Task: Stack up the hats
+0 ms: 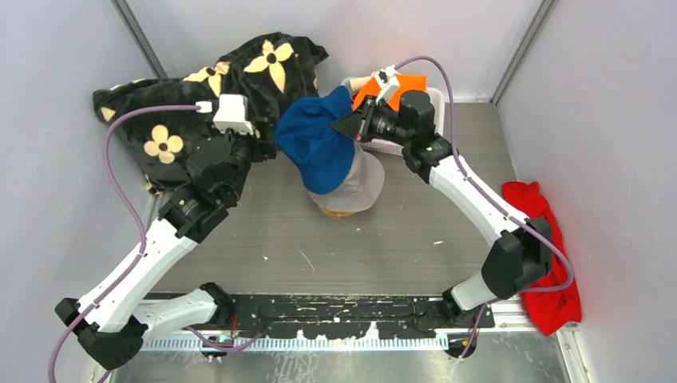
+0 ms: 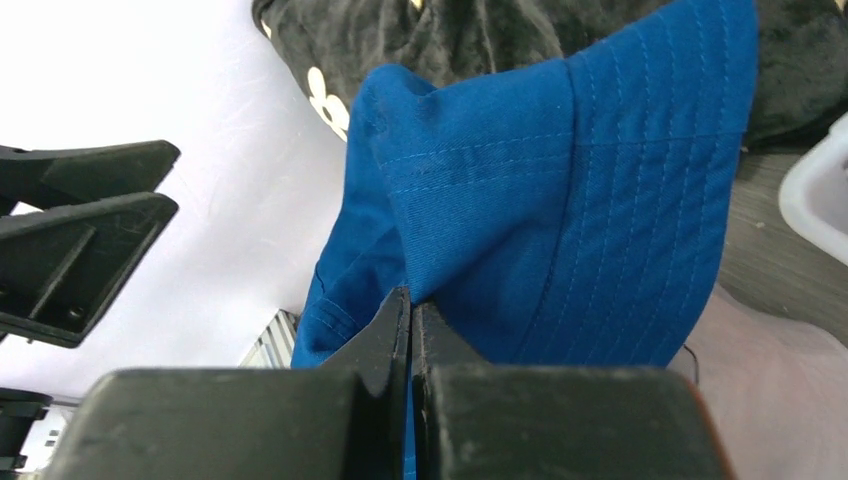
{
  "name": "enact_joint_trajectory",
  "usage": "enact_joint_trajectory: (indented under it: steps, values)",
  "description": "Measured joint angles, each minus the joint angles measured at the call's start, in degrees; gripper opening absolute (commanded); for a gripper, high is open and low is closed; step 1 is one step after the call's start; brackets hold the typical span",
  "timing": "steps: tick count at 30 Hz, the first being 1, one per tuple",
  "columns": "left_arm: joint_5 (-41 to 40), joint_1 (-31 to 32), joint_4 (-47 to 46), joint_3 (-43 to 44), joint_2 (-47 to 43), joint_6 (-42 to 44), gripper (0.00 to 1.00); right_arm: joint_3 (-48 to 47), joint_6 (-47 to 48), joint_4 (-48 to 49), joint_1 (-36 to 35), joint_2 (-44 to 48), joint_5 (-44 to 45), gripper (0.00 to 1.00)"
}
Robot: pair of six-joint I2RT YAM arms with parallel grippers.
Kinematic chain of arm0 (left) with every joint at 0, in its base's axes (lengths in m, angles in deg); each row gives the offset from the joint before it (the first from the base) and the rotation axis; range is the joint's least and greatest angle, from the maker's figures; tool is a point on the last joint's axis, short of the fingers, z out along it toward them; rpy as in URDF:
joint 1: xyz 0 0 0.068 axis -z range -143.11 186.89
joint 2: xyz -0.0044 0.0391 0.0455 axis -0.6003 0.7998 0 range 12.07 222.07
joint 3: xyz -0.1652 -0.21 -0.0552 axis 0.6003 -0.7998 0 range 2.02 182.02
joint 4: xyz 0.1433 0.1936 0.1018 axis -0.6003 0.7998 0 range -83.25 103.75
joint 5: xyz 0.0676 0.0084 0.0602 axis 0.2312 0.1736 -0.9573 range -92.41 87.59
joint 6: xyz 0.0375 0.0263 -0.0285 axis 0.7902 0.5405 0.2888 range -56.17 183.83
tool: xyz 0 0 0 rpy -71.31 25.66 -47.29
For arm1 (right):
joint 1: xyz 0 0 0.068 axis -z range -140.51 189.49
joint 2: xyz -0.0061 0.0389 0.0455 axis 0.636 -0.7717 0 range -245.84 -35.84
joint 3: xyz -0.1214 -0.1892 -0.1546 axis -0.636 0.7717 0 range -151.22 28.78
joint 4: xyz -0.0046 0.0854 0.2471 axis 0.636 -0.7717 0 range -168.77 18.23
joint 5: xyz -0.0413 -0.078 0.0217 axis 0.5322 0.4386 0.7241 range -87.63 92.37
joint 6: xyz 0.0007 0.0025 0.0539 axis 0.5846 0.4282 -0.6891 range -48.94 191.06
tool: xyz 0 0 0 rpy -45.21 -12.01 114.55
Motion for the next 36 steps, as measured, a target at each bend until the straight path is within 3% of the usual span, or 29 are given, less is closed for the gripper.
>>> enact_joint_trajectory:
  steps: [36]
  values:
    - [0.76,0.00,-0.15,-0.68,6.27,-1.51,0.67,17.77,1.68,-5.97,10.25,11.45,0.42,0.01]
